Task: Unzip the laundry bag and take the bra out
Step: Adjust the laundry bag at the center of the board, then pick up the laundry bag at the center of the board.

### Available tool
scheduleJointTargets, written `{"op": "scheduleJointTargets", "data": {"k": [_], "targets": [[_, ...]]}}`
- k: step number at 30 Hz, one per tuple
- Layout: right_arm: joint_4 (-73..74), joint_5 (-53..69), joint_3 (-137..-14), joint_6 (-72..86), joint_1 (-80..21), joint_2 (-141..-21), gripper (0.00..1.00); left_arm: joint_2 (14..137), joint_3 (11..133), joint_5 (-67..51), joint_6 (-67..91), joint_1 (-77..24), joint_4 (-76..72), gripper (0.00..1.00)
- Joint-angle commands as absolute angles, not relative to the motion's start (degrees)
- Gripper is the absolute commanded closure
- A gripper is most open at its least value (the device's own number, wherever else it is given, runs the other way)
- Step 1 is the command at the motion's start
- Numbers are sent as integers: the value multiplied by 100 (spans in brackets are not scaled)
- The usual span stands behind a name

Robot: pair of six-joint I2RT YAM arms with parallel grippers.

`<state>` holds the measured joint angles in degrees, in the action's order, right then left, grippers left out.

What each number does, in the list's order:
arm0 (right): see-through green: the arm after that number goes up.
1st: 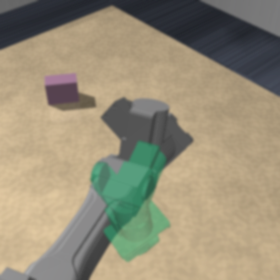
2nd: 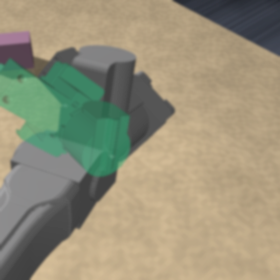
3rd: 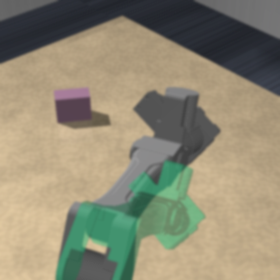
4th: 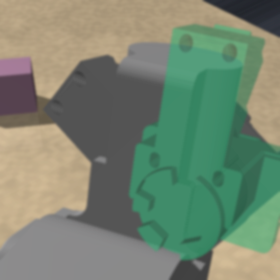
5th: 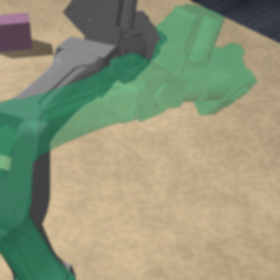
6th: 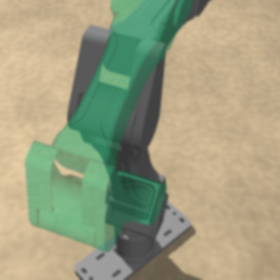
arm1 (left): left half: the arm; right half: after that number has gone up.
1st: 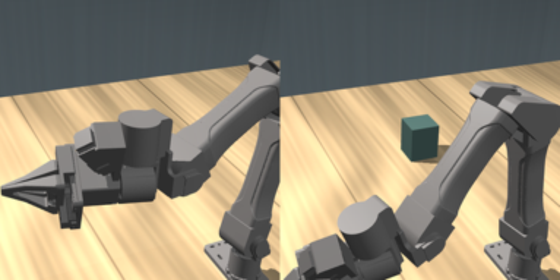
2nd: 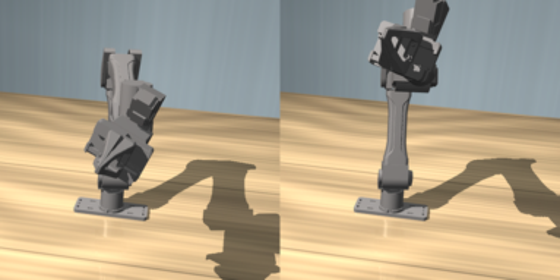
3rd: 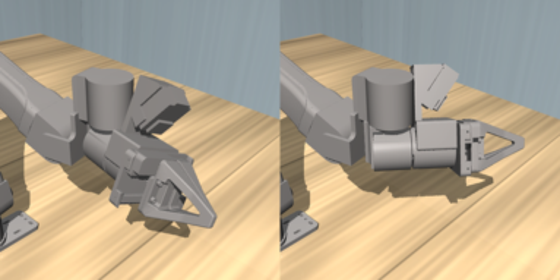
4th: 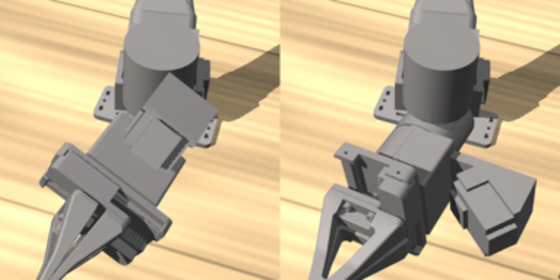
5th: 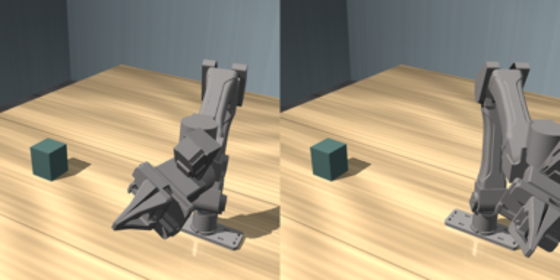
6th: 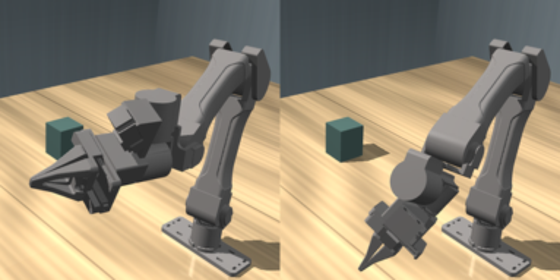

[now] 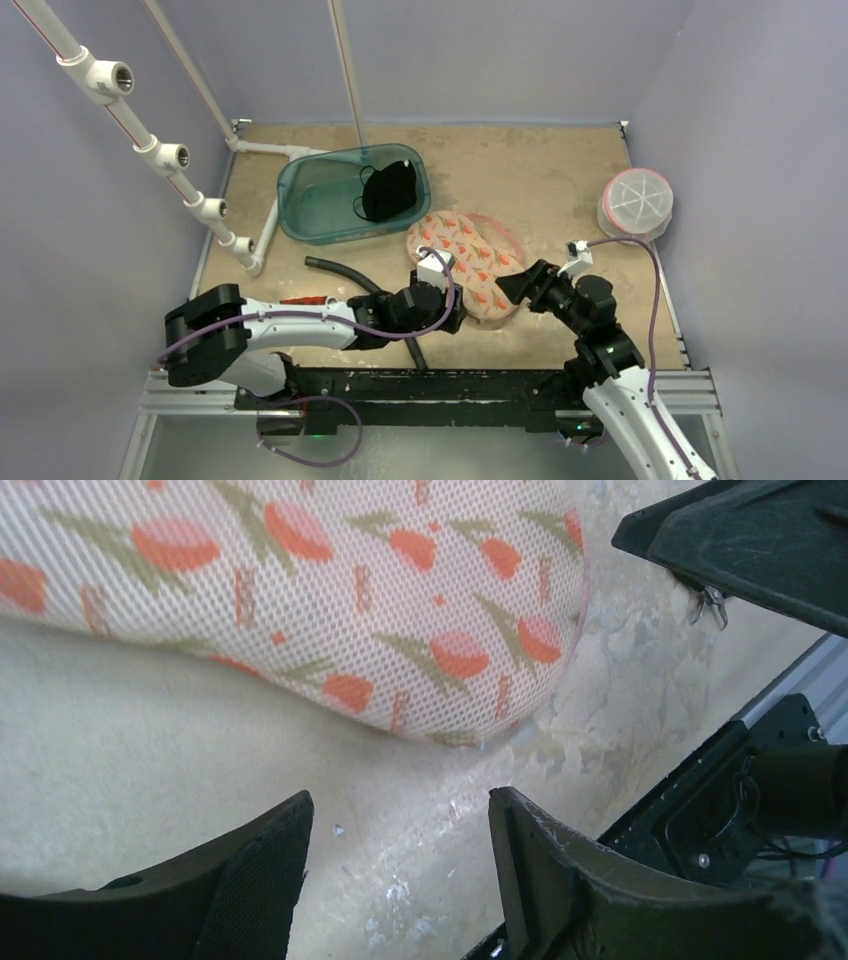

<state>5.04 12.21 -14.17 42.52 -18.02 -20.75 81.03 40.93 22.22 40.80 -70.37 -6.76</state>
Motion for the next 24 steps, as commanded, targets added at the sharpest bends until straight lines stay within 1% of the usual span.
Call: {"op": "scheduleJointTargets", "data": {"k": [1,5,7,9,12,16,24], "targets": [[790,1505,-1269,4534,-1831,-1708,24,7997,3512,1793,5067,-7009,-1851,36],[971,1381,-1260,4656,-1828,-1286,22,8250,2906,1316,6176,-6745,-3275,32],[1012,1380,-1269,4667,-1831,-1276,21,8404,2443,1158,6769,-6557,-4125,25],[1076,1361,-1301,4658,-1828,-1286,20,8601,2127,1135,7262,-6405,-4946,20],[1236,1221,-1390,4641,-1833,-1153,20,8985,2053,1079,7669,-6268,-5505,18],[1381,1125,-1459,4592,-1831,-1025,20,9368,2136,1260,8095,-6182,-5715,19],[1332,1131,-1455,4547,-1834,-1095,20,10203,2515,1407,8881,-6110,-5936,33]]}}
